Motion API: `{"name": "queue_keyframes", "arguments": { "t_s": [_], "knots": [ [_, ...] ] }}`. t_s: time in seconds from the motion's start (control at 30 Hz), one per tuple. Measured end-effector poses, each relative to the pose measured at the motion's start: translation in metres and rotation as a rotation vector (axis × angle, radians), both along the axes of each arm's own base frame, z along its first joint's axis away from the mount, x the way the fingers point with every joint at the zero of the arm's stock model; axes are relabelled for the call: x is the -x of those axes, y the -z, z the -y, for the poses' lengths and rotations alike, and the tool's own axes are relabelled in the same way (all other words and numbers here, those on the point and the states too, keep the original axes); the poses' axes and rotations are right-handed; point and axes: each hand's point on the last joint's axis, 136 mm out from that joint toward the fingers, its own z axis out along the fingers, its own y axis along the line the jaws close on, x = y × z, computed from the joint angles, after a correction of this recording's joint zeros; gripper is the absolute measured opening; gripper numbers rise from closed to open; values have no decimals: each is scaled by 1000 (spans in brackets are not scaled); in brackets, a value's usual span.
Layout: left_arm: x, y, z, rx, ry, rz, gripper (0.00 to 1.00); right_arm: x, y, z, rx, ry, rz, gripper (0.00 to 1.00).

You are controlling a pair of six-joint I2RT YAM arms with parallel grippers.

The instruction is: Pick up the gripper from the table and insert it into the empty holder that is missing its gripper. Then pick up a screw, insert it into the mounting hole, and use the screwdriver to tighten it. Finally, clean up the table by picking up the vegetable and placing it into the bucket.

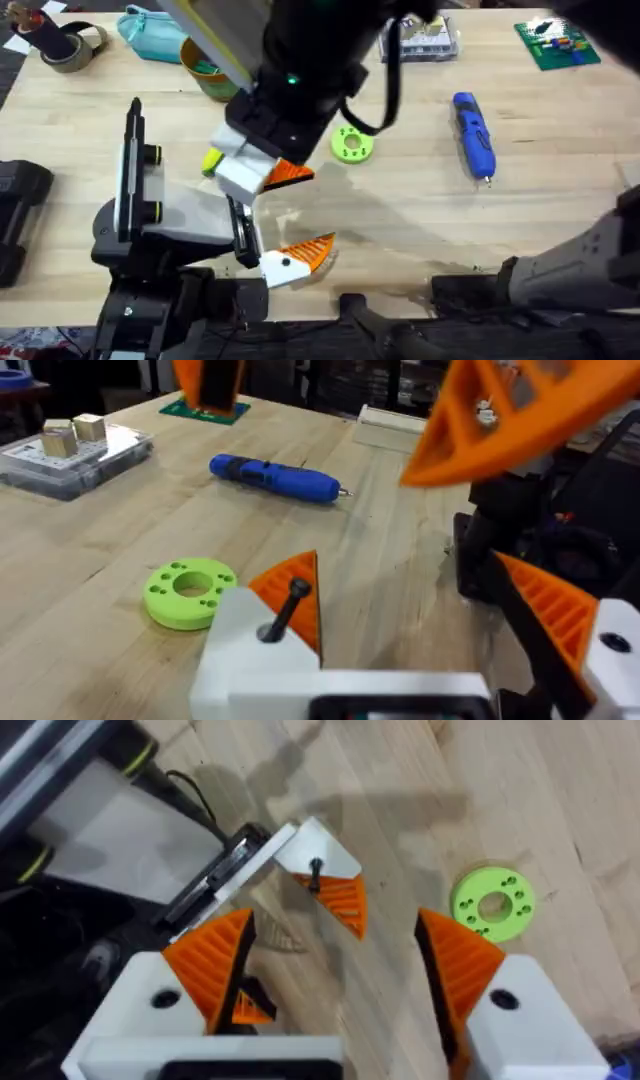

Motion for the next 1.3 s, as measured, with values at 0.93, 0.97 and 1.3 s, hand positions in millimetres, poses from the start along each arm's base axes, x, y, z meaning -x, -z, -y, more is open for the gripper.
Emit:
{"name": "queue_keyframes", "arguments": {
  "t_s": [0.93,0.97,1.3],
  "knots": [
    [0,0,0,0,0,0,986,-6,49,-7,40,7,-24,970],
    [0,0,0,0,0,0,986,-6,49,-7,41,7,-25,969],
    [0,0,0,0,0,0,986,-6,52,-10,30,45,-40,850]
  ]
}}
